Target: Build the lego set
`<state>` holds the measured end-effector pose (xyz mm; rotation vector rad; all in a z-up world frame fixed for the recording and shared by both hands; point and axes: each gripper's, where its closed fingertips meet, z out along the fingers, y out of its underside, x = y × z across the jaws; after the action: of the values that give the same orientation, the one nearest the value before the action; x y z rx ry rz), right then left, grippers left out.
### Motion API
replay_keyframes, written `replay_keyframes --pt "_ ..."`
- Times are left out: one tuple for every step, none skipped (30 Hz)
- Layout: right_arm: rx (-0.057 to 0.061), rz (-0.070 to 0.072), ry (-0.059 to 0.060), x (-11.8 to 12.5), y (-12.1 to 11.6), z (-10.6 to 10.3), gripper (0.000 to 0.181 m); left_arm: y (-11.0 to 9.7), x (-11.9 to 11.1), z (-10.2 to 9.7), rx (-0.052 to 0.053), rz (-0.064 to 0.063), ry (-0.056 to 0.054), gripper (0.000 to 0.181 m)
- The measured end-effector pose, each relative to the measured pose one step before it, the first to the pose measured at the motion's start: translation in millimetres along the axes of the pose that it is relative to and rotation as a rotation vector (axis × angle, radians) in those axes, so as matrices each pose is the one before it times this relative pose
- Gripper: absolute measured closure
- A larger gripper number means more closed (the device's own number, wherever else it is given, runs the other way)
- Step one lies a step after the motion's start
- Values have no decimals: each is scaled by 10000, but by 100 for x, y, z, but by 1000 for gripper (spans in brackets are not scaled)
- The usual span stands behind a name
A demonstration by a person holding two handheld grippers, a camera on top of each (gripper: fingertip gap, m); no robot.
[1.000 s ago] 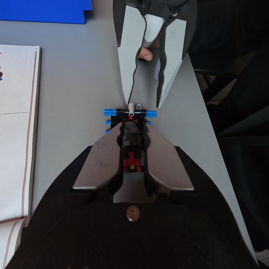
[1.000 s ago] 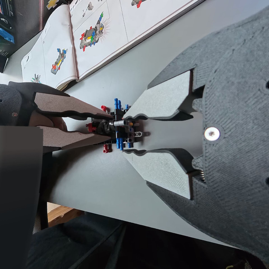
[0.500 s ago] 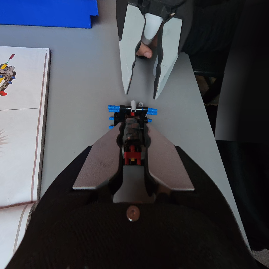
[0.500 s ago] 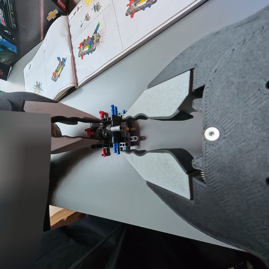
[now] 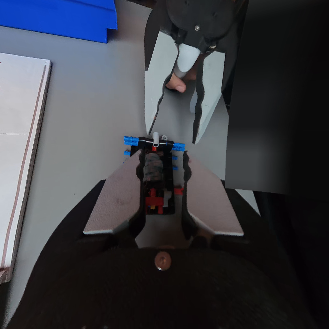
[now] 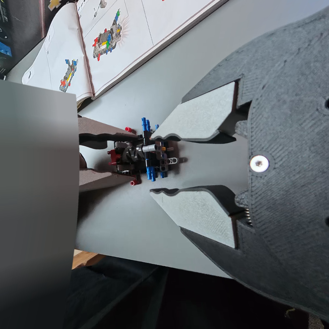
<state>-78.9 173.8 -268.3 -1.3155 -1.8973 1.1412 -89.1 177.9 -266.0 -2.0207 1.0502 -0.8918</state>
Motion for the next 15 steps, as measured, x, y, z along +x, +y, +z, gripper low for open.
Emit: replay_keyframes --pt "-103 27 57 99 136 126 133 51 -277 168 -99 111 -317 137" --pt "-69 0 58 80 87 70 134 76 -152 170 -100 143 -240 135" --pt "-3 -31 26 9 -14 33 134 71 49 146 -70 129 -107 133" --pt "22 -31 13 -16 -57 24 135 48 202 130 -51 114 -14 132" --pt "10 -16 32 4 -37 28 135 93 207 127 -80 95 -4 131" --pt "-8 -9 45 47 5 25 136 122 167 92 -100 108 -37 131" --pt "-13 4 30 49 12 20 137 115 33 74 -74 113 -119 131" --pt "-2 25 9 39 9 8 137 51 -69 47 -24 104 -164 130" --pt "15 34 1 47 -14 -3 137 -18 -87 24 13 68 -146 129" --pt "36 29 9 51 -55 -27 137 -35 -11 10 5 40 -64 130" --pt "48 15 0 30 -61 -40 137 7 -57 19 -16 25 -74 129" --pt "46 5 6 43 -59 -41 137 74 -152 -7 -47 35 -112 128" --pt "26 6 23 61 -28 -40 136 90 -107 -22 -46 25 -43 126" --pt "11 14 15 71 4 -30 135 63 -25 -38 -37 -26 34 124" --pt "9 40 -20 41 7 -11 134 -33 -24 -53 27 -46 40 123"
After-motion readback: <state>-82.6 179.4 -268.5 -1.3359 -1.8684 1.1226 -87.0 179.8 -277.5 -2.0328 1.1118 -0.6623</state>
